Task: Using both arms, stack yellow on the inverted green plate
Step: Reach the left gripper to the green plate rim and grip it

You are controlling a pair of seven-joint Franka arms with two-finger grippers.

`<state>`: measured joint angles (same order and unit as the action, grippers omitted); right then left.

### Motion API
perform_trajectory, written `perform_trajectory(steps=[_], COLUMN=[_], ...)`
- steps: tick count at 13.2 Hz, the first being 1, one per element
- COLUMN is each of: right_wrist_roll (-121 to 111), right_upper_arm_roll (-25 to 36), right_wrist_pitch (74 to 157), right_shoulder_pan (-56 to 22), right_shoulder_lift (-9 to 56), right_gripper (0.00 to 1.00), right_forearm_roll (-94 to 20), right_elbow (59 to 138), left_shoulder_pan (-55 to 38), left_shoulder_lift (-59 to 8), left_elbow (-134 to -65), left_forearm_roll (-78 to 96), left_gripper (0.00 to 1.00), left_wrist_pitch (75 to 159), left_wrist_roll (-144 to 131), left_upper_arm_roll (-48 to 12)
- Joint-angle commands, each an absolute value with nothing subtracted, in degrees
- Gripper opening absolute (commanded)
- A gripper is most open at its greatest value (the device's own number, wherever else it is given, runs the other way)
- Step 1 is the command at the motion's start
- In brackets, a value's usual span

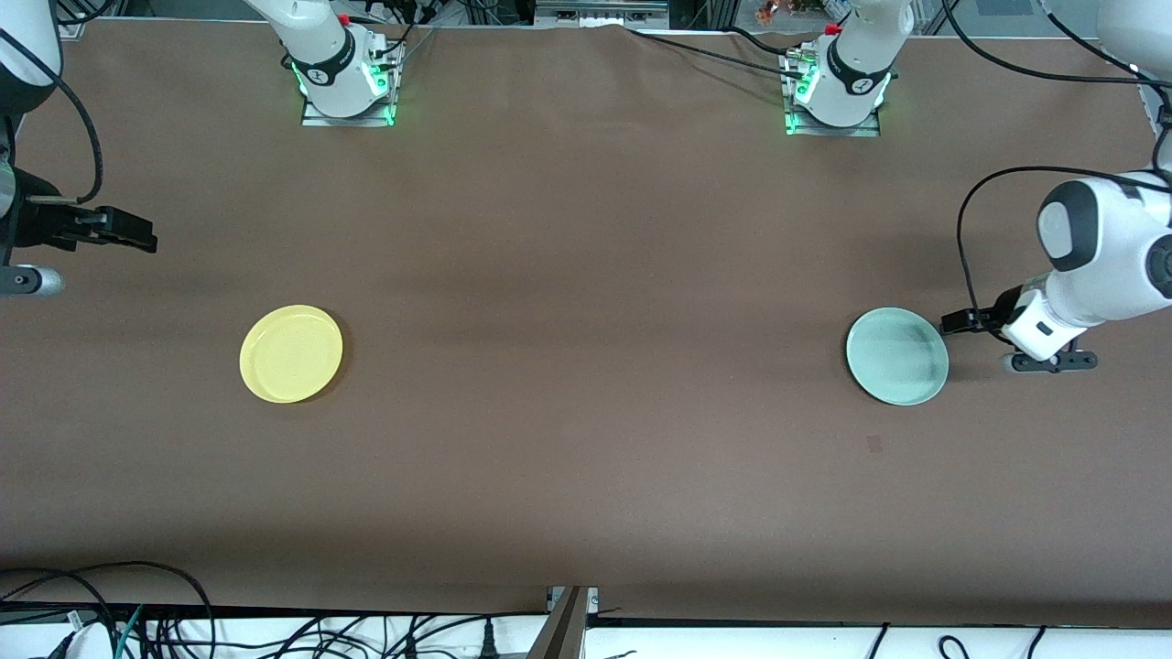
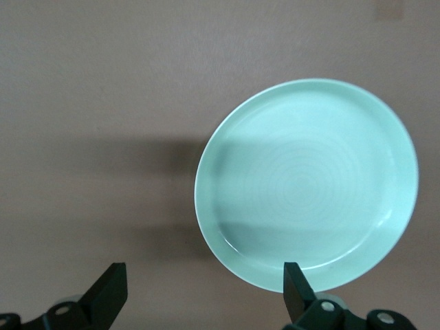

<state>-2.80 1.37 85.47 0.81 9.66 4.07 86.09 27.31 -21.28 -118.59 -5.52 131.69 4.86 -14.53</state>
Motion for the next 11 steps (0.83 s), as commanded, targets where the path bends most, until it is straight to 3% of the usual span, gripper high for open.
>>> perform_trajectory(steps=[1,7,9,11], right_wrist_roll=[-2.81,-2.99,-2.9,-3.51], right_upper_arm_roll=[0.97,1.06,1.05,1.23], right_wrist_pitch=[85.43,85.34,85.43,85.52], right_shoulder_pan=[1.49,2.28,2.46,3.25], right_shoulder_lift=[10.37,11.34,11.95,13.62], right_gripper=[1.0,1.0,1.0,1.0], right_forearm_roll=[3.6,3.78,3.69,3.6], right_elbow=[84.9,84.9,84.9,84.9], left_shoulder_pan=[28.39,29.53,29.44,29.18], left_shoulder_lift=[-25.2,-29.79,-30.32,-30.32], left_elbow=[-119.18,-117.43,-116.81,-116.81], left_forearm_roll=[-7.98,-9.05,-9.05,-9.05], left_gripper=[1.0,1.0,0.77,0.23], left_wrist_pitch=[136.73,138.43,138.34,138.34], left_wrist_roll=[5.1,5.1,4.84,4.83], left_upper_arm_roll=[-14.85,-14.59,-14.59,-14.59])
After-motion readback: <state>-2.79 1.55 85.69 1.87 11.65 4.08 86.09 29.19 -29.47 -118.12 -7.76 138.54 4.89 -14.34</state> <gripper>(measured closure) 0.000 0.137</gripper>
